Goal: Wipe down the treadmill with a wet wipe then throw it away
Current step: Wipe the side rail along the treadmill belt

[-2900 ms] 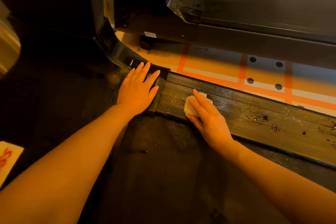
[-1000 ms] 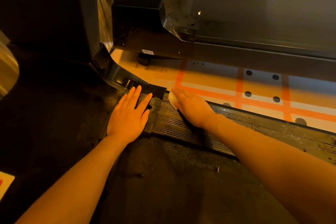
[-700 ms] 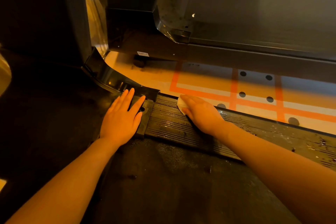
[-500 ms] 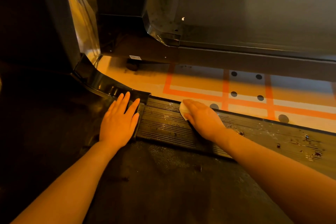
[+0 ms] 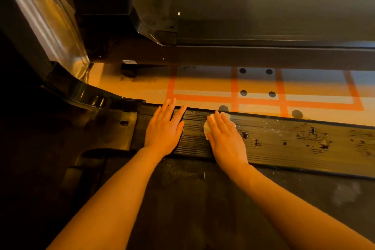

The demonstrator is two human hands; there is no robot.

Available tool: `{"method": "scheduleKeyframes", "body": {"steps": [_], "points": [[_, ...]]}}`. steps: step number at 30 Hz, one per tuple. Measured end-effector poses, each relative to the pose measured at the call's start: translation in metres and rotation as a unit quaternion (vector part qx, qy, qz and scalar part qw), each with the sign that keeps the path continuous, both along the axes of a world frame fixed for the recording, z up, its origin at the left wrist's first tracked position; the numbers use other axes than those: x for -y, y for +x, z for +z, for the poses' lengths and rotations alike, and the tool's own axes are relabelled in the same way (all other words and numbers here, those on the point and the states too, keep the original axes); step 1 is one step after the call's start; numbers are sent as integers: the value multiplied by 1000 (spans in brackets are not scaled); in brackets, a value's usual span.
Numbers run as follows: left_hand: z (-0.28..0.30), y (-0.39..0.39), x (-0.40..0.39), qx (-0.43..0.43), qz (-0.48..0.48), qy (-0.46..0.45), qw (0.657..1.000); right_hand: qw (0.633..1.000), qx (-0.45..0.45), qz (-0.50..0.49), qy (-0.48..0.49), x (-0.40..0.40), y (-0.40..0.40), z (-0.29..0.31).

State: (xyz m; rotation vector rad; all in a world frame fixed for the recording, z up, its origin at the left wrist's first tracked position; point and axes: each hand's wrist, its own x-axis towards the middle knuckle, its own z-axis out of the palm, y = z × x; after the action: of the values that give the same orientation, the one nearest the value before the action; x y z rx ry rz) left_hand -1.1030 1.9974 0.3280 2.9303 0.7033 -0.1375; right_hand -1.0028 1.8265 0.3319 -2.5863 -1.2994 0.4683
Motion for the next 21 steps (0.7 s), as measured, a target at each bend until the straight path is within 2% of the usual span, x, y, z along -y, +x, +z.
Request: {"method": "scheduleKeyframes", "body": {"steps": [4, 8, 11, 16, 21], "points": [[-2, -2, 0, 22, 5, -7, 1000, 999, 25, -9, 27, 4, -7, 1], [-5, -3, 0, 41, 0, 0, 999, 998, 7, -48, 38, 0, -9, -6], [-6, -3, 0, 45, 1, 5, 999, 999, 5, -38, 27, -2, -16, -10], [-6, -3, 2, 42, 3, 8, 999, 994, 28, -81, 63, 16, -49, -25], [-7, -3, 2, 41, 6, 11, 999, 995, 49, -74, 54, 20, -79, -29]]}}
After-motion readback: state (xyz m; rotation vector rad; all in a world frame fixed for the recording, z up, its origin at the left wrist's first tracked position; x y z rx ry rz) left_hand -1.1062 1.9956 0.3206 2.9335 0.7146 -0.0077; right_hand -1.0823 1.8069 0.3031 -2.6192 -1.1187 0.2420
